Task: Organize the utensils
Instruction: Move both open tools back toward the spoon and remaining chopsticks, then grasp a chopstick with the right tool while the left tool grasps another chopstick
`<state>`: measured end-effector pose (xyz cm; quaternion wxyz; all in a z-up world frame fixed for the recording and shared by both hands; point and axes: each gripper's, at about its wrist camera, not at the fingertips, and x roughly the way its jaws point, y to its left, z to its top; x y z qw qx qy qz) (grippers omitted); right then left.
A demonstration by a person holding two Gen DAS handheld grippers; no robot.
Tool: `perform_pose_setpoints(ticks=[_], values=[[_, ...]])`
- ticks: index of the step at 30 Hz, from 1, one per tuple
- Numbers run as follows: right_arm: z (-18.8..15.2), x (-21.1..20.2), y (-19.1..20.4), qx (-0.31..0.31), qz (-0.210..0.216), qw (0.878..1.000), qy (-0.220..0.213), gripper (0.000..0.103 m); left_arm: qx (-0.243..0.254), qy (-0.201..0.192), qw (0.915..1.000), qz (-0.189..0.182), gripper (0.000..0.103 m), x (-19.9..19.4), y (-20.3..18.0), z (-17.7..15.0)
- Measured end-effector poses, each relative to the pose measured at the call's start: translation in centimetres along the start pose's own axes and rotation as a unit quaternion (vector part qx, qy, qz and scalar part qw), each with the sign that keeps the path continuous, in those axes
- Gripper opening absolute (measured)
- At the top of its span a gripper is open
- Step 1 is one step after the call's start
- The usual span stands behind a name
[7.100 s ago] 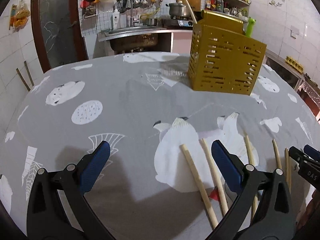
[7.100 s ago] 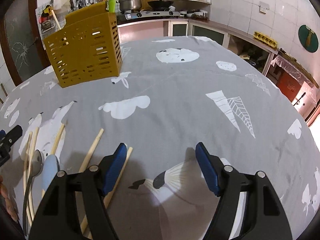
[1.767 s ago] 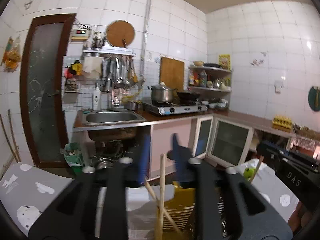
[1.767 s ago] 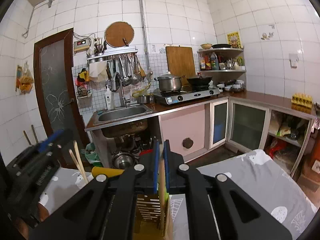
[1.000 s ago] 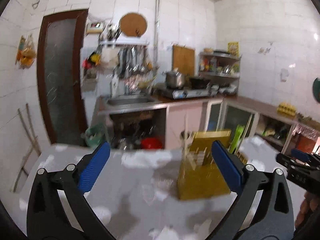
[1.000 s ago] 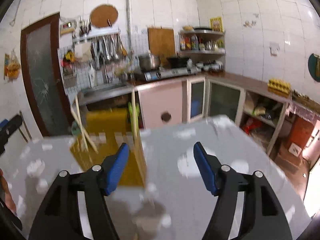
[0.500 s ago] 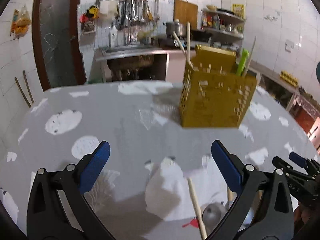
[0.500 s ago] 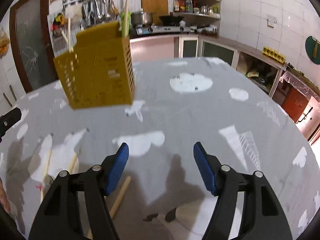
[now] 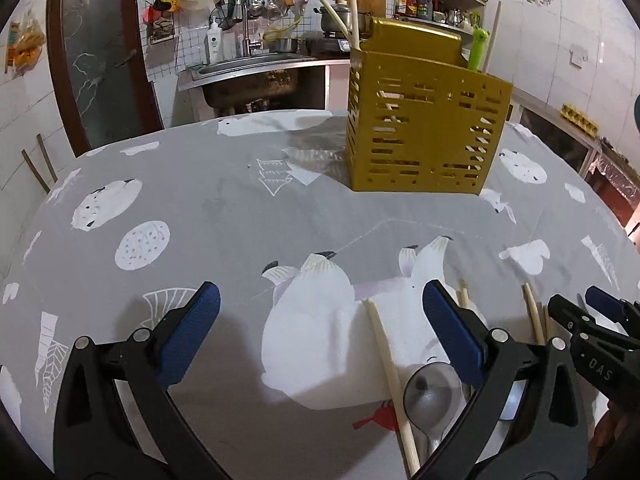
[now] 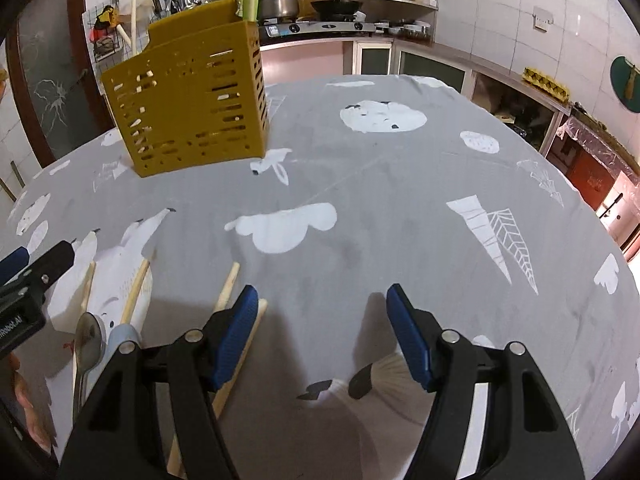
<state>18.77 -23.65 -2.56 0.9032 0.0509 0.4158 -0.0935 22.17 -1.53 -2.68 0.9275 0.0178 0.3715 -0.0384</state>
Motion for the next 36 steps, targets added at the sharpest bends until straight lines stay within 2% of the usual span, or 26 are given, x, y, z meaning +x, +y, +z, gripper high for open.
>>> perform_pose_setpoints(ticks=[5, 9, 12, 15, 18, 21, 25, 27, 36], values=[[-0.4, 0.2, 0.7, 0.005, 0.006, 1.000, 0.014, 0.064, 0.007, 0.018, 0.9998, -0.001, 0.098, 0.9, -0.4, -0.3], [-0.6, 0.2, 1.3, 0.001, -0.002, 1.000, 0.017, 0.057, 0.004, 0.029, 0.9996, -0.002, 0.096, 1.2, -0.3, -0.4], [-0.6, 0.1, 1.5, 0.004, 0.006, 1.000, 0.019, 0.046, 0.003, 0.043, 0.9990, -0.009, 0.087, 1.6, -0.4, -0.7], [-0.7, 0.1, 1.9, 0.002, 0.007, 1.000, 0.020, 0.039, 0.001, 0.058, 0.9981, -0.020, 0.070, 1.9, -0.6, -0.9], [-0.6, 0.1, 2.0, 0.006, 0.013, 1.000, 0.023, 0.034, 0.002, 0.064, 0.9976, -0.025, 0.066, 1.9, -0.9, -1.2], [-0.5, 0.2, 2.1, 0.013, 0.020, 0.999, 0.027, 0.026, 0.011, 0.067, 0.9973, -0.030, 0.050, 1.9, -1.6, -1.3], [-0.2, 0.5, 2.5, 0.014, 0.022, 0.999, 0.031, 0.014, 0.019, 0.068, 0.9972, -0.026, 0.044, 1.9, -2.2, -1.3], [0.1, 0.7, 2.8, 0.014, 0.021, 0.999, 0.033, 0.010, 0.017, 0.071, 0.9969, -0.029, 0.038, 2.1, -2.3, -1.1], [0.7, 1.0, 2.9, 0.017, 0.026, 0.999, 0.029, 0.009, 0.023, 0.074, 0.9965, -0.030, 0.020, 2.4, -3.2, -0.7]])
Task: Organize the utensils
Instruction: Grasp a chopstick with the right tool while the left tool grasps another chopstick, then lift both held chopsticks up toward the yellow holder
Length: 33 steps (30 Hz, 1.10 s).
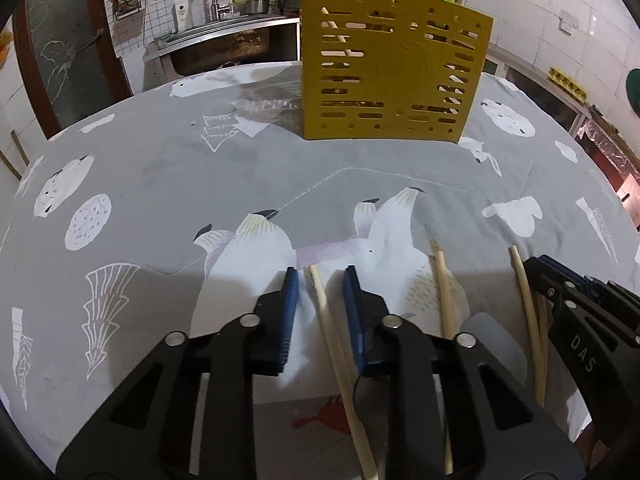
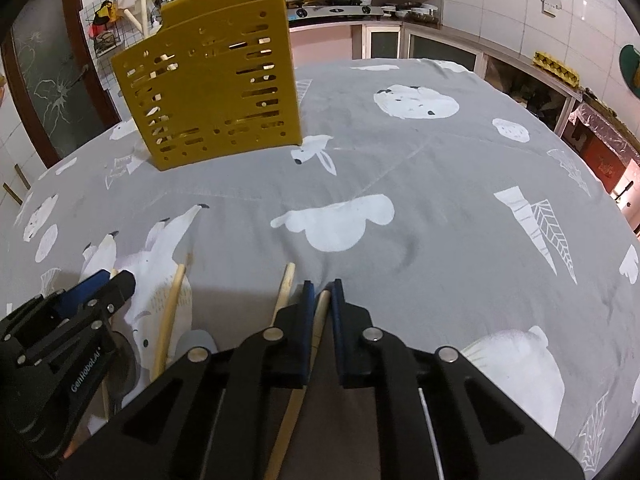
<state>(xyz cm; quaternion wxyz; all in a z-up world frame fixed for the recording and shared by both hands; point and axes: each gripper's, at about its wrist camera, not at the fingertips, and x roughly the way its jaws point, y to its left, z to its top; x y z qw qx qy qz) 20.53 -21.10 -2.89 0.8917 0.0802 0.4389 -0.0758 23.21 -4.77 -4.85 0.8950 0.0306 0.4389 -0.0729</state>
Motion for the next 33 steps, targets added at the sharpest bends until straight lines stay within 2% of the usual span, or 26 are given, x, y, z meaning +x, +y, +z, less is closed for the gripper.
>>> perform_pose_setpoints(ticks=[4, 12, 16, 25, 33], values=[[0.1, -0.1, -0.1, 0.001, 0.006, 1.000, -0.003, 0.009, -0.003, -0.002, 1.0000, -0.004, 0.009, -0.1, 0.2, 0.0], [0.9, -1.4, -0.1, -0.005, 0.013, 0.999, -0.029, 0.008, -0.009, -0.010, 0.9999, -0.010, 0.008, -0.6, 0.4, 0.1], [1.9, -2.7, -0.2, -0.009, 0.013, 0.998, -0.055, 0.007, -0.005, -0.027, 0.9996, -0.009, 0.008, -1.6, 0.3, 0.6], [4.5, -5.7, -0.8, -0.011, 0.020, 0.994, -0.104, 0.006, -0.001, -0.083, 0.9965, -0.014, 0.005, -5.1, 0.2, 2.3], [6.8, -8.2, -1.6, -0.012, 0.030, 0.989, -0.146, 0.006, 0.001, -0.141, 0.9899, -0.010, 0.004, -8.4, 0.7, 4.8]])
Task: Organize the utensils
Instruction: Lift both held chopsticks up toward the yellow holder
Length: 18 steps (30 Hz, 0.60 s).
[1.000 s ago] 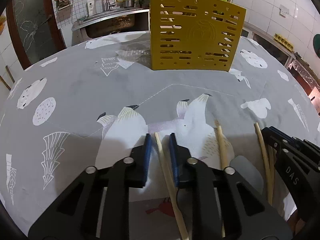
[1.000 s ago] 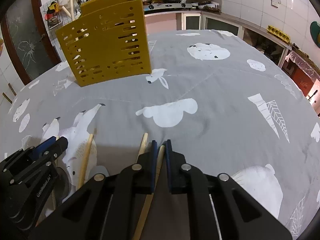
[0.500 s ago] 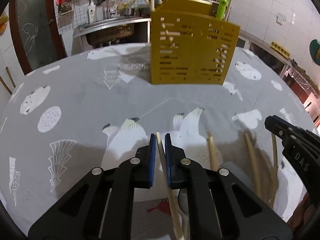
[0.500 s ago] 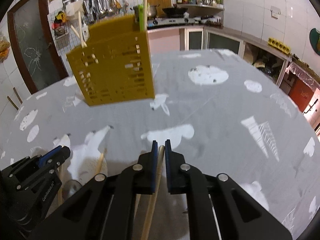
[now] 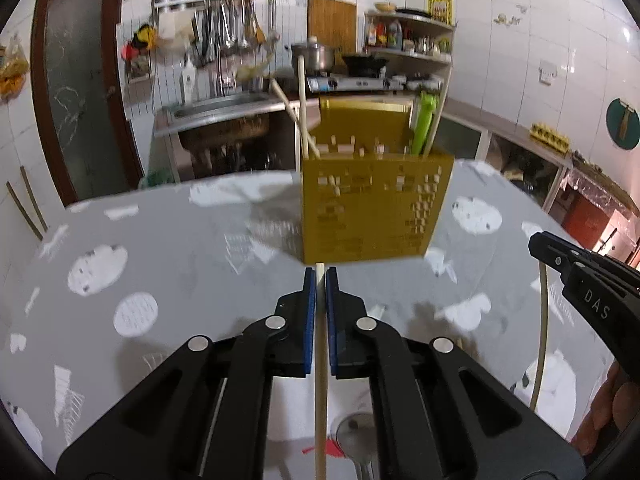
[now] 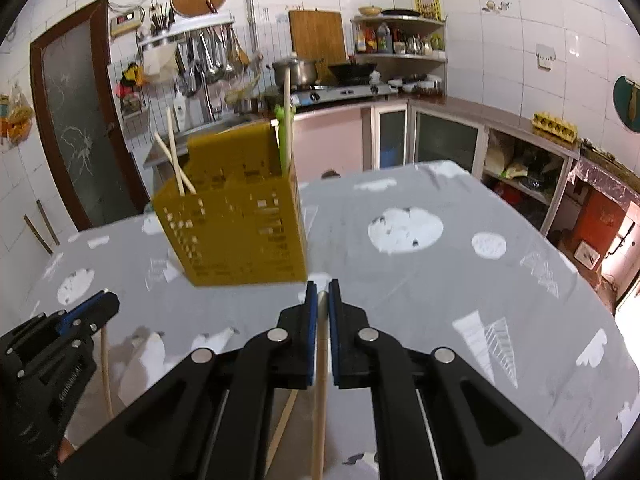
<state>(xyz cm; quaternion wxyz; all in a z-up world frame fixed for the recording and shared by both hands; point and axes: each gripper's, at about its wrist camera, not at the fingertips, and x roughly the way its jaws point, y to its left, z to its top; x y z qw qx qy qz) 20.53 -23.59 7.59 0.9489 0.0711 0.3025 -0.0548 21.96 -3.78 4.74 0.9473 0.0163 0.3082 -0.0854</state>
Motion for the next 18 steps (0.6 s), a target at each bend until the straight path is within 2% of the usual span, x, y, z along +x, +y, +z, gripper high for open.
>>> perform_pose_setpoints(ticks=[10, 18], values=[[1.9, -0.8, 0.0, -0.003, 0.009, 0.999, -0.041, 0.006, -0.005, -0.049, 0.9988, 0.007, 0.003, -1.4, 0.7, 2.3], [2.0, -0.8, 0.2, -0.006, 0.014, 0.999, -0.050, 0.006, -0.006, -0.063, 0.9980, 0.005, 0.003, -1.5, 0.8, 2.5]])
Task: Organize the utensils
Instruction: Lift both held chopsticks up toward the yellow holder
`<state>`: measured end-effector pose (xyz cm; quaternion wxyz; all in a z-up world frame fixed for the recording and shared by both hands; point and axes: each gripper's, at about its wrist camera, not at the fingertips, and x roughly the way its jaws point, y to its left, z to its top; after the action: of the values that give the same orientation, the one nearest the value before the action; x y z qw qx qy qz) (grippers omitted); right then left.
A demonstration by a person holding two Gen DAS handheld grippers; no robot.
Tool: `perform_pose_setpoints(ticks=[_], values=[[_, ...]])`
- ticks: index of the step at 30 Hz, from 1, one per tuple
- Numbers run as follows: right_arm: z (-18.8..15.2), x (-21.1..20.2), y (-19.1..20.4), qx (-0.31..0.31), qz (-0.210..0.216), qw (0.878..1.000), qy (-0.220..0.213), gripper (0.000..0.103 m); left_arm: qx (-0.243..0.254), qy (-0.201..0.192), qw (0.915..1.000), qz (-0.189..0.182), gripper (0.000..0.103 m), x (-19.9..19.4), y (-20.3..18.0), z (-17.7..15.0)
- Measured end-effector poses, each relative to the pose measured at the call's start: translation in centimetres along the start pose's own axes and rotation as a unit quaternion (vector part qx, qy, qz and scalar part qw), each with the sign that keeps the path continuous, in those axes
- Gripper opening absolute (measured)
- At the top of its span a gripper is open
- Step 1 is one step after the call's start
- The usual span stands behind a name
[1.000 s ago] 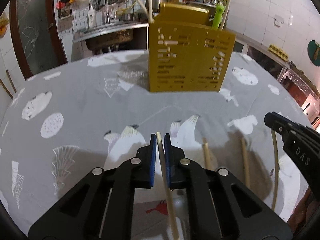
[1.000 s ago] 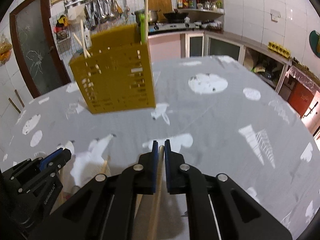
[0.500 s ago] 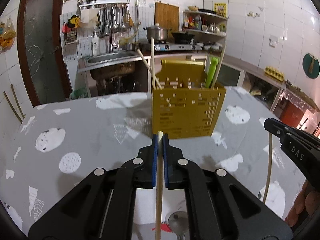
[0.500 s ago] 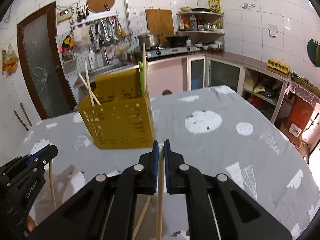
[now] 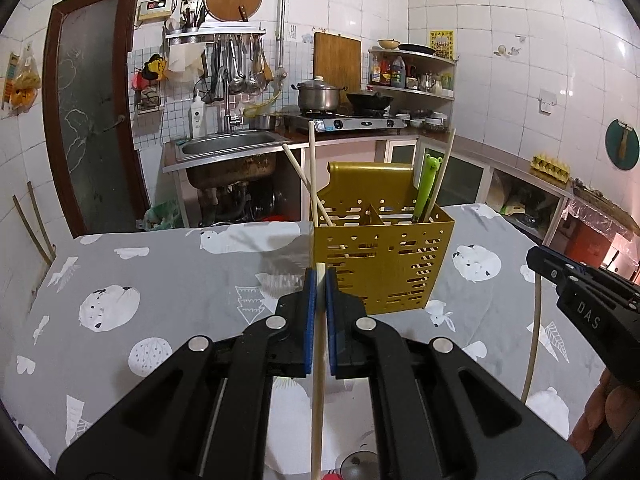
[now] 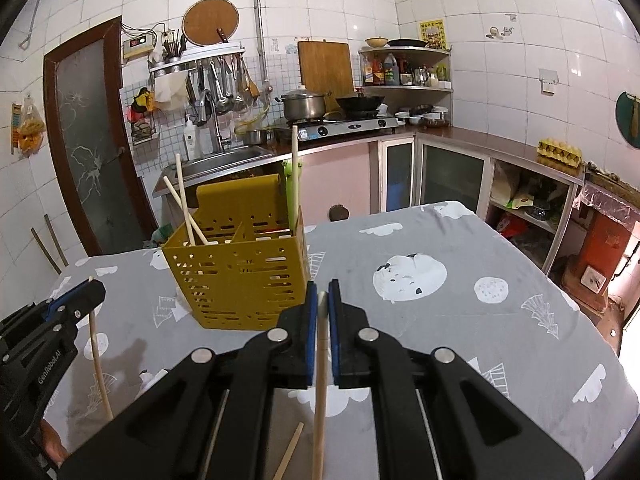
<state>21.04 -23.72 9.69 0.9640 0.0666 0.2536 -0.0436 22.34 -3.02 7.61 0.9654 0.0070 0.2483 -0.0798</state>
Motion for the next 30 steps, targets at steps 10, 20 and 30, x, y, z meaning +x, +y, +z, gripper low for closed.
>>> perform_pose_setpoints(ticks=[10, 20, 30], values=[[0.8, -1.8, -0.3, -0.001, 0.007, 0.999, -0.037, 0.006, -0.002, -0.033, 0.9994, -0.006, 0.003, -1.6, -0.1, 0.7], [3.1, -2.4, -0.2, -0.007, 0.013, 0.997, -0.074, 0.006, -0.010, -0.056, 0.9982, -0.020, 0.003, -1.7, -0.1, 2.3], [4.8, -1.2, -0.1, -0.011, 0.017, 0.995, -0.098, 0.006, -0.009, -0.078, 0.9968, -0.017, 0.003, -1.2, 0.4, 3.8]])
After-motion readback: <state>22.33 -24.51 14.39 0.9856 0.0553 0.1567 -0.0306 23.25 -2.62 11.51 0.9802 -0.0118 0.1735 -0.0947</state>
